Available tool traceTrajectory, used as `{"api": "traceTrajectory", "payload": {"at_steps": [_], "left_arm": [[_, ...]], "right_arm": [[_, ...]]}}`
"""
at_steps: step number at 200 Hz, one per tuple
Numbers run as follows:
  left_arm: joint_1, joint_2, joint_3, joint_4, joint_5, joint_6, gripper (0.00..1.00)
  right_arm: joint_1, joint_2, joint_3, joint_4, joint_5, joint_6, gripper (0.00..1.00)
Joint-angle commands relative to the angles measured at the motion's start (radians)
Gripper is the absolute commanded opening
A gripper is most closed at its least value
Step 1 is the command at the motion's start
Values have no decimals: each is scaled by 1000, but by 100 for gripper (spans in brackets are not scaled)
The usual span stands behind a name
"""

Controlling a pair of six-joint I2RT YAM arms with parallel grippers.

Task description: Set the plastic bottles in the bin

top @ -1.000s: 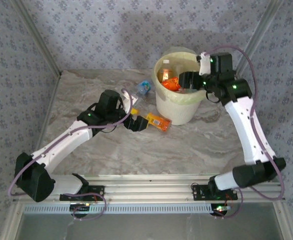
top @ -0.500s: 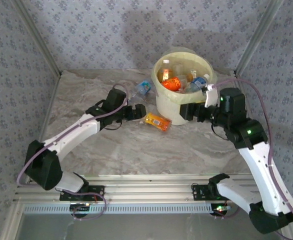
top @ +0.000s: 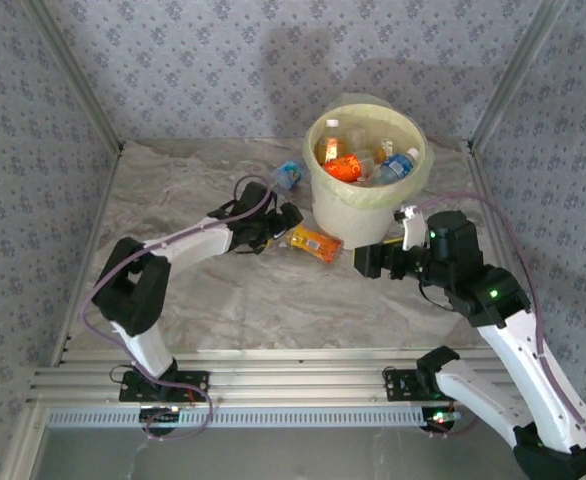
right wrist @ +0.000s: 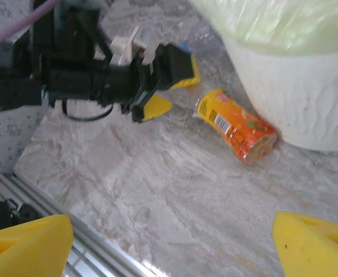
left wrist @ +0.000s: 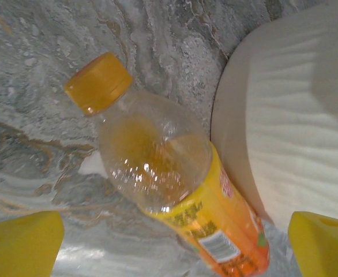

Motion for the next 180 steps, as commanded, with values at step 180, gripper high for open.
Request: {"api": "traceTrajectory", "payload": {"at_steps": [180], "left_arm": [[-7,196,62,196,33,-190,73]], "right_arm": [[148,-6,-23,-60,196,25,93]]}}
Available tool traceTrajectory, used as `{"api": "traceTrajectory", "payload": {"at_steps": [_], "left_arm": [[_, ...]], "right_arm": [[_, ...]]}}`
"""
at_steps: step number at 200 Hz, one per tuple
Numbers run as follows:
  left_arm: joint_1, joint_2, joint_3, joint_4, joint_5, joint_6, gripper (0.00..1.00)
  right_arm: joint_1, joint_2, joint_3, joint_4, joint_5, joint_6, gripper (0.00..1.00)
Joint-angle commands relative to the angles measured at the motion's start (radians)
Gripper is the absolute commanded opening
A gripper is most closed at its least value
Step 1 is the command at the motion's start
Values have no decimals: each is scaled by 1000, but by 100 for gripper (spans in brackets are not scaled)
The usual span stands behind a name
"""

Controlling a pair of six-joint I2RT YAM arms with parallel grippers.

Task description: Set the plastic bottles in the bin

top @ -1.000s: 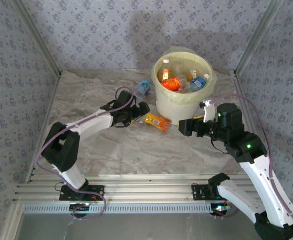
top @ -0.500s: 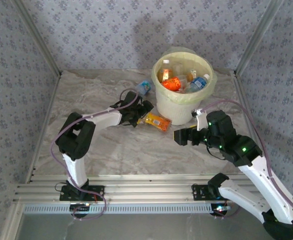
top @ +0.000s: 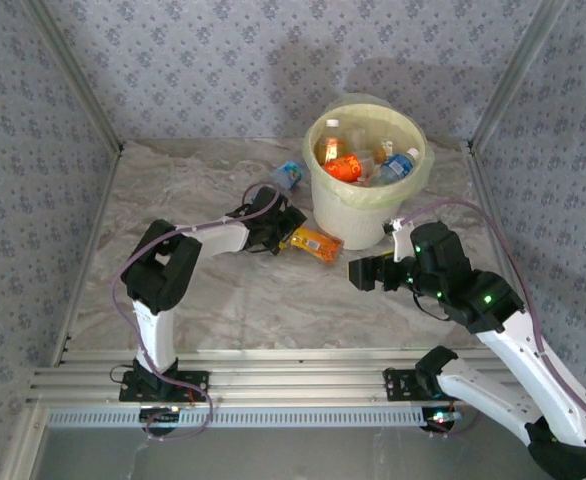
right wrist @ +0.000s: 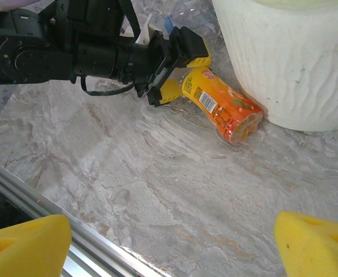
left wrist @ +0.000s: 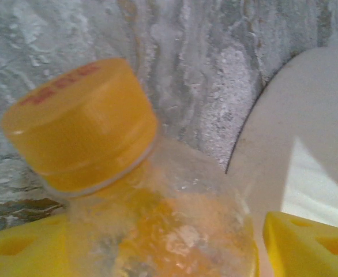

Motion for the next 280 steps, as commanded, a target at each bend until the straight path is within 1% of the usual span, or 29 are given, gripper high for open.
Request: {"api": "traceTrajectory", "payload": {"at_steps": [1,20,30,59,75,88,113,138,155,176,182,203,232,255,280], "left_arm": [[-5,2,21,33,11,2,72],[3,-24,-1,53,11,24,62],[9,-39,-17,69,20,41,59],[35,-99,-78,102,72,102,57],[51,-142,-114,123,125,170,57],[56,-181,-137,130,173,239,59],[57,-254,-177,137,267,349,59],[56,-342,-234,180,337,404,59],[56,-404,-266,195,368,418,59],[49,-478,-292,189,374,421,60],[45,-495,-300,189,371,414,60],[33,-539,-316,199,376,378,60],[13,-579,-330,226,386,336,61],[8,-603,-322,211,402,328,61],[5,-616,-313,190,424,323,61]], "right_arm": [[9,5,9,-27,27,7,93],[11,25,9,-30,24,-2,92],[14,35,11,-31,18,-10,92],[17,70,19,-24,-30,-25,93],[21,104,31,-22,-75,-30,93],[28,131,38,-19,-85,-30,93],[34,166,34,23,-112,-20,93],[39,202,17,92,-155,12,93],[46,228,8,139,-153,49,93],[49,263,-7,205,-158,110,93],[52,276,-11,246,-156,127,92],[67,326,-9,300,-144,164,92],[88,393,11,352,-147,169,92],[105,440,33,362,-138,162,91],[113,467,39,372,-146,155,87]]}}
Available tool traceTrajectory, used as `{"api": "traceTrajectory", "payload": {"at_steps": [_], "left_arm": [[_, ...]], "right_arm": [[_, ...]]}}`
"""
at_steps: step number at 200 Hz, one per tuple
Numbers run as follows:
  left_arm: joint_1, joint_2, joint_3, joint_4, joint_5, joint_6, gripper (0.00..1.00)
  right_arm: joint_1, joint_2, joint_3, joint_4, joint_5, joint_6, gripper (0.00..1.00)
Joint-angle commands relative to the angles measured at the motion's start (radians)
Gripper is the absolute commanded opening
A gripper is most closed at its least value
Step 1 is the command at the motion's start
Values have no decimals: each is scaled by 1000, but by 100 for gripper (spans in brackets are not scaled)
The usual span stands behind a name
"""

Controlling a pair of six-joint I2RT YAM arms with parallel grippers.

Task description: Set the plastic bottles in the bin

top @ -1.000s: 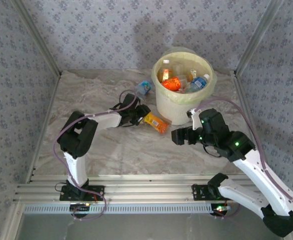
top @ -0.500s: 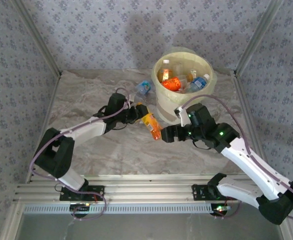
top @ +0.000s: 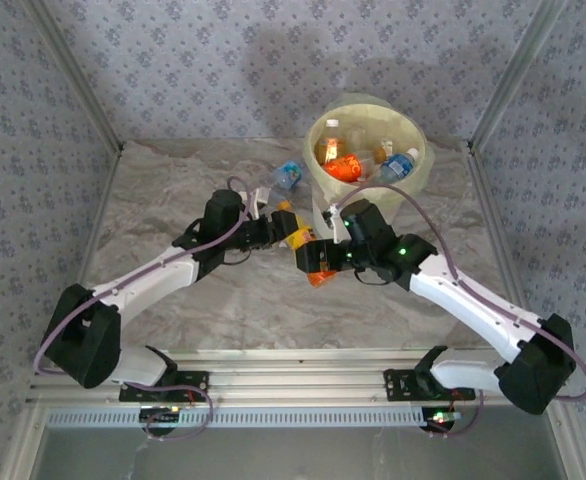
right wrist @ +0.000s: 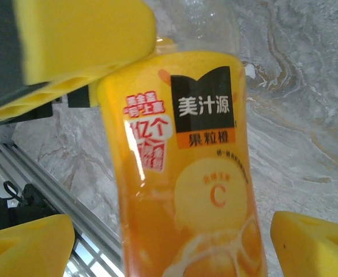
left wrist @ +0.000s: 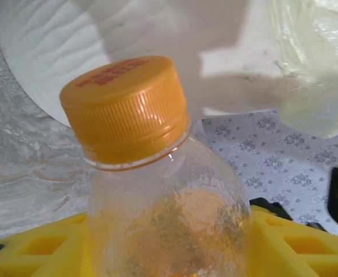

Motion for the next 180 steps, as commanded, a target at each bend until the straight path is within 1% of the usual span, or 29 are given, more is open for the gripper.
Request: {"api": "traceTrajectory", "payload": {"at_steps": [1,16,43,65,79,97,104,111,135,159,172,180], "left_arm": [[-7,-41,11,8,46,-17,61],[-9,-45,16,3,54,-20,61],[-17,-51,26,-28,50,1,62],[-22,-54,31,-26,54,-1,65],[-25,-57,37,-26,53,-2,69],[-27,-64,53,-31,52,-3,70],[-26,-67,61,-35,53,-2,73],[-27,-73,69,-37,52,-2,78],[-26,-105,106,-78,49,25,99],[-19,-157,163,-145,41,95,100],[-20,-185,200,-205,43,181,100],[-21,-202,221,-244,56,258,100]], "right_arm": [[11,15,36,34,-5,9,87],[12,19,34,38,-4,13,83],[13,12,32,37,2,15,69],[12,5,32,29,4,12,60],[13,-2,32,23,2,12,56],[11,-20,29,20,0,15,54],[10,-28,28,19,-1,16,53],[9,-36,27,18,-4,17,52],[-2,-71,41,-12,3,8,52],[-19,-116,75,-92,16,-18,52],[-47,-139,112,-153,42,-57,52],[-68,-149,139,-186,57,-78,52]]}}
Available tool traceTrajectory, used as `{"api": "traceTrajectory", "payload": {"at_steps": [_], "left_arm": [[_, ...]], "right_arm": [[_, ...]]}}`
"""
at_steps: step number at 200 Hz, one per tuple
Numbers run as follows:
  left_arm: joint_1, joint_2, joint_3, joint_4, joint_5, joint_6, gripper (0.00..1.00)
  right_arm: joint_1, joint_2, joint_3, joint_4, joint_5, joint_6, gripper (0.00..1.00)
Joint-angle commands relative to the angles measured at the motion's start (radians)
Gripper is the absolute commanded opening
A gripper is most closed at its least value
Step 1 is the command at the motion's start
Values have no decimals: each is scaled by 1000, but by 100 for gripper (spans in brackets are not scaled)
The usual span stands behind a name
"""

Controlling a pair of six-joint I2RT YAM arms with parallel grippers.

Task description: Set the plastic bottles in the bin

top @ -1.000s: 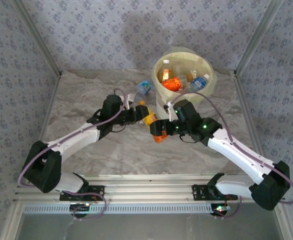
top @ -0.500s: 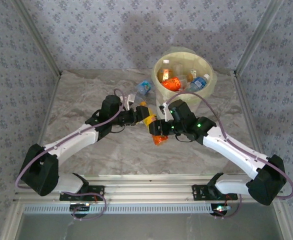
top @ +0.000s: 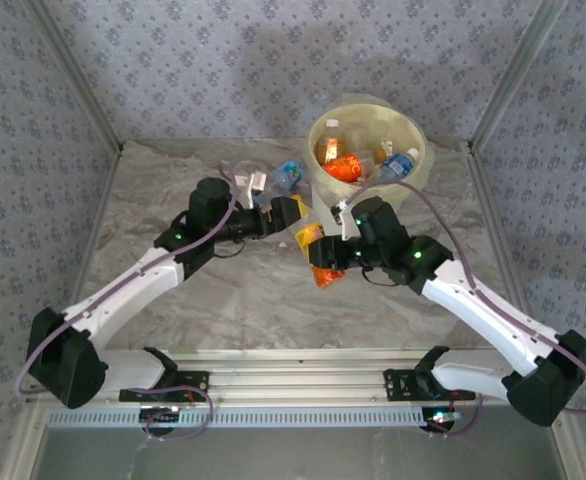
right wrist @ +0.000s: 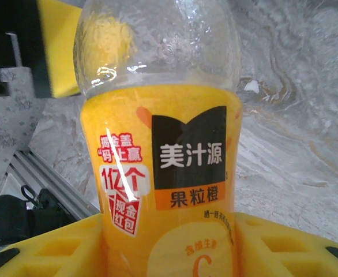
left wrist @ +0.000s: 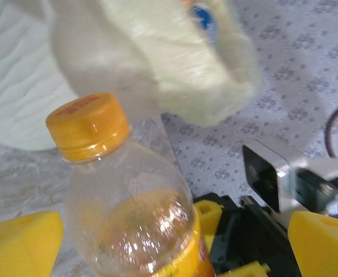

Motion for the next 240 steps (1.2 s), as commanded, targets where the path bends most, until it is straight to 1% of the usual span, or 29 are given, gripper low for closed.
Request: {"api": "traceTrajectory", "payload": {"at_steps": [1,9,26,38,51,58,69,80,96,119,158,174,200,240], "left_arm": [[-2,-71,88,-108,26,198,100],[-2,-85,104,-152,35,274,100],[-2,-107,142,-262,38,427,100],[-1,-116,167,-341,41,529,100],[-2,-119,198,-423,36,628,99],[-1,-116,215,-466,26,672,100],[-1,-112,239,-521,12,738,100],[-1,-109,249,-551,-10,791,100],[0,-110,236,-553,-50,851,100],[6,-109,193,-511,-73,900,100],[19,-98,131,-453,-77,935,100],[27,-88,117,-447,-77,940,100],[41,-77,95,-429,-74,934,100],[61,-49,81,-409,-60,911,100]], "right_arm": [[-49,-57,99,-121,51,-77,52],[-72,-65,114,-140,56,-99,52],[-121,-70,215,-187,72,-163,52],[-146,-54,279,-226,113,-221,52],[-163,-26,365,-277,203,-290,52],[-169,-7,410,-298,258,-325,53],[-187,25,471,-319,311,-385,53],[-213,61,530,-320,342,-433,53],[-257,116,605,-315,356,-480,52],[-315,198,699,-277,345,-513,52],[-375,357,837,-233,338,-593,52],[-389,403,855,-191,334,-646,52],[-406,472,883,-150,371,-729,52],[-479,549,883,-77,329,-788,53]]}}
